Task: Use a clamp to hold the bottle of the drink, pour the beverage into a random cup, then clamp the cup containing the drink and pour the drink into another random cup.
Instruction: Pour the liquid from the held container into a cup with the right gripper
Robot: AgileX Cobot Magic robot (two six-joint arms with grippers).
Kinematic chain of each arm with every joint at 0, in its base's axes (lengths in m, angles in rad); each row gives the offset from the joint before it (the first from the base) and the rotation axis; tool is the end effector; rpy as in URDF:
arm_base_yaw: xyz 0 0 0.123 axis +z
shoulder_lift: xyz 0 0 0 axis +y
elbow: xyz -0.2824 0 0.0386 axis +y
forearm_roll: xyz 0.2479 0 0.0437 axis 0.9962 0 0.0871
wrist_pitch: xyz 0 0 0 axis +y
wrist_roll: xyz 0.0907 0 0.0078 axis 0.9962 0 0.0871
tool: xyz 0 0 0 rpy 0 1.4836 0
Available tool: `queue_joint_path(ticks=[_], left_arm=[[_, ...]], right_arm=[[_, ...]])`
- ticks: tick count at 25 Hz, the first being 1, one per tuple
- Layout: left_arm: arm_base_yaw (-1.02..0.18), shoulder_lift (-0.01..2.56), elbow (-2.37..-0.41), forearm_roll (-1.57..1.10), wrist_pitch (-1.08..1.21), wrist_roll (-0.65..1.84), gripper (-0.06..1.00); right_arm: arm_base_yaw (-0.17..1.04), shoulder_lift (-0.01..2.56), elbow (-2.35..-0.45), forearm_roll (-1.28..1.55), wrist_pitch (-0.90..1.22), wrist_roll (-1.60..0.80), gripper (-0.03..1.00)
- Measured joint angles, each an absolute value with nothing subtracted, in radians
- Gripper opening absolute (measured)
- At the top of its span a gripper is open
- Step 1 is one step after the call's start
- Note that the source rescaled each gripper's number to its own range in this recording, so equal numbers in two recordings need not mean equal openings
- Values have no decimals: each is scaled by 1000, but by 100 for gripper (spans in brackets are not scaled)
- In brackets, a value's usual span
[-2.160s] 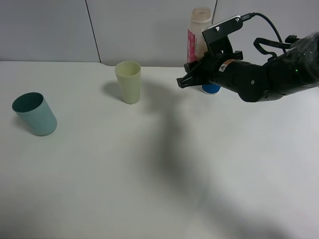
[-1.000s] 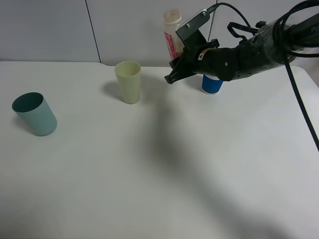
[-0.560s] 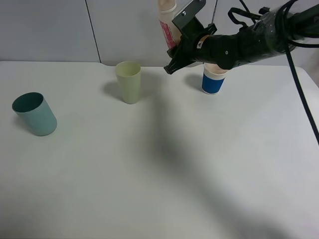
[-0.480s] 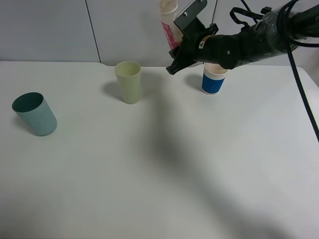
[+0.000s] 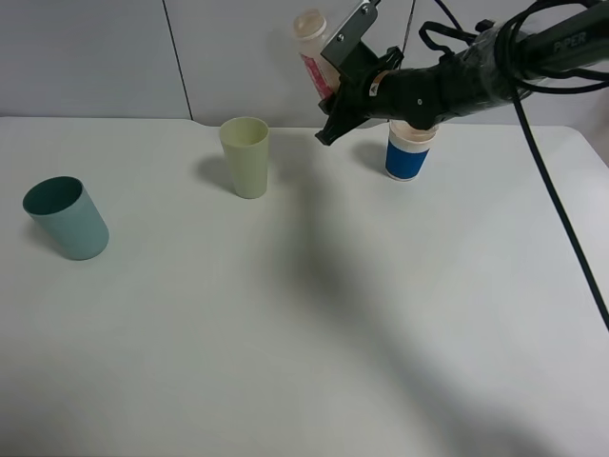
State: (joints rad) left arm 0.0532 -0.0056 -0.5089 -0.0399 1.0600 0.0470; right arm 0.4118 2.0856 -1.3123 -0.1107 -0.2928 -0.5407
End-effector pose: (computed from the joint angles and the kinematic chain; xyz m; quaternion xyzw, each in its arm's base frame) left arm -0.0066 -0.0035 0.2797 -0.0017 0.8491 0.0065 0.5282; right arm 0.4245 0.1886 0.1728 -0.4277 0.7137 -0.0518 0.5523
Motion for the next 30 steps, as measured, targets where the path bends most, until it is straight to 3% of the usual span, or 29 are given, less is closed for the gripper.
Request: queue_joint_path(ticks=[18,30], left_arm=[[53,-6,-509,-40,1060,47,100],[53,-6,-509,-40,1060,47,100]], right_arm=[[461,2230,-1574,-233,-160,-541,4],[482,2265,-1579,-331,-156,-539,4]])
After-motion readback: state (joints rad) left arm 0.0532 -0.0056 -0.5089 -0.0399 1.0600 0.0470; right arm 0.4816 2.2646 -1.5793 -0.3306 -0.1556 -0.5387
